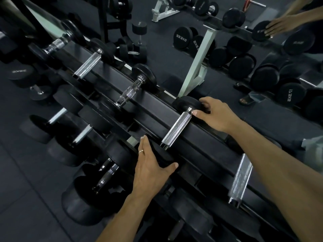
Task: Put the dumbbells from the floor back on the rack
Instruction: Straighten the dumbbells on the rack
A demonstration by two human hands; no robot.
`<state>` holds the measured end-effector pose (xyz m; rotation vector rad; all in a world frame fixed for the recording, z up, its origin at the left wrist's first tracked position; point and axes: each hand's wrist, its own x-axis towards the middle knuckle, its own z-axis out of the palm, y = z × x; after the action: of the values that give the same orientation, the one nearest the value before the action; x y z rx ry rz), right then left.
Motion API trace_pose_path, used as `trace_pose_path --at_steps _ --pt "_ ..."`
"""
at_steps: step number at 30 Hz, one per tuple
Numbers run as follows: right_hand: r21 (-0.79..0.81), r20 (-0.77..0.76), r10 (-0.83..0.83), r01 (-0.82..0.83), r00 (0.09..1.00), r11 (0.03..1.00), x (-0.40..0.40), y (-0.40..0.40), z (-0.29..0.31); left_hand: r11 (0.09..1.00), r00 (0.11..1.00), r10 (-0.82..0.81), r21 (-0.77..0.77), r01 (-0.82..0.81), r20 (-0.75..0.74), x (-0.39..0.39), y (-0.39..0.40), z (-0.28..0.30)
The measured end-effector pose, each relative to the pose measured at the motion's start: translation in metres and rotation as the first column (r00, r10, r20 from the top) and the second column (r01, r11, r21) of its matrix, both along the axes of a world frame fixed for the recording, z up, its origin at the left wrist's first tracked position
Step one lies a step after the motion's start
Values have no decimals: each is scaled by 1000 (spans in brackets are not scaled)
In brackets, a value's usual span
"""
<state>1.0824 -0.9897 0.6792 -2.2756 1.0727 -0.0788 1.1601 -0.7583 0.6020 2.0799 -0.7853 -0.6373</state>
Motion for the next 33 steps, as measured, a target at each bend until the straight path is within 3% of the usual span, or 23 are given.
trace_pose_path --at_steps 6,12,18,27,33 --pt "-157 -194 35 -66 980 985 -34 18 20 996 989 -54 -67 63 139 -16 23 14" --pt "-217 -294 -12 -55 956 975 -89 37 45 973 972 -170 -130 192 163 -64 36 23" --pt "-236 -317 -116 41 941 971 -155 31 49 957 967 -253 -140 255 36 -131 35 18" --pt "-109 -237 -25 -1 971 994 -180 10 26 998 970 -56 -37 49 -236 -202 22 11" --pt "-22 -189 60 -65 980 998 -184 -3 15 996 973 43 -62 -58 -228 -219 8 2"
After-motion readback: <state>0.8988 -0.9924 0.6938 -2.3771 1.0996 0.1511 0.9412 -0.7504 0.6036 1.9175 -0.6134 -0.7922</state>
